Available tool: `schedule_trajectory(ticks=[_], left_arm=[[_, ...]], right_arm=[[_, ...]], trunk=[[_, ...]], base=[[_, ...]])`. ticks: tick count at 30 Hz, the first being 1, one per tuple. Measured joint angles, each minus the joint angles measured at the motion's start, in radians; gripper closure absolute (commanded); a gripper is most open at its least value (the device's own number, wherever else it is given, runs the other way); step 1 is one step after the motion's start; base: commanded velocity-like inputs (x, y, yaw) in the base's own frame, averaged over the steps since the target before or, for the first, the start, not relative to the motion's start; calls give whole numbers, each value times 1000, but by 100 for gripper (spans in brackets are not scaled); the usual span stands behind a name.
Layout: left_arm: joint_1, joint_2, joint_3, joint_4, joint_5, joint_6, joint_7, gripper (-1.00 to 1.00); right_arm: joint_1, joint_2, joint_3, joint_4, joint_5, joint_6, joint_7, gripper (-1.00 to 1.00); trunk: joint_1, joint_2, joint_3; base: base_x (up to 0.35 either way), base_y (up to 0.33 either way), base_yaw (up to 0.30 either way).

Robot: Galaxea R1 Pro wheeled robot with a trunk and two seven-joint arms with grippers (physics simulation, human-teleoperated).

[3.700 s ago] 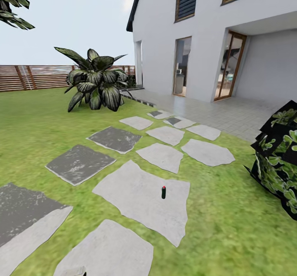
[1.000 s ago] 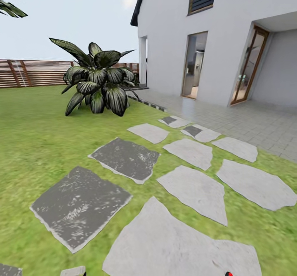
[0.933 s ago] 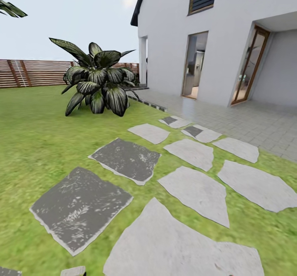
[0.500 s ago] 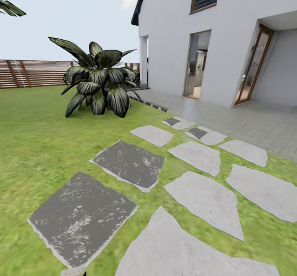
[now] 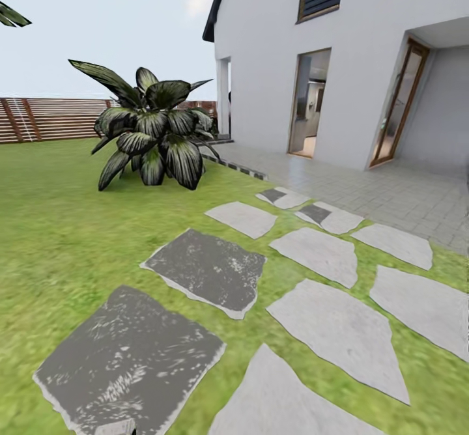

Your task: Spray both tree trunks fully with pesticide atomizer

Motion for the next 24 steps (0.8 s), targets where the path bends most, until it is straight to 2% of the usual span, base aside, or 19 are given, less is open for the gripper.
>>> schedule_trajectory(ticks=[24], left_arm=[[0,0,0,-1,-1,0,0,-100]], right_arm=[[0,0,0,0,0,0,0,-100]], trunk=[[0,0,0]], base=[[290,189,-260]])
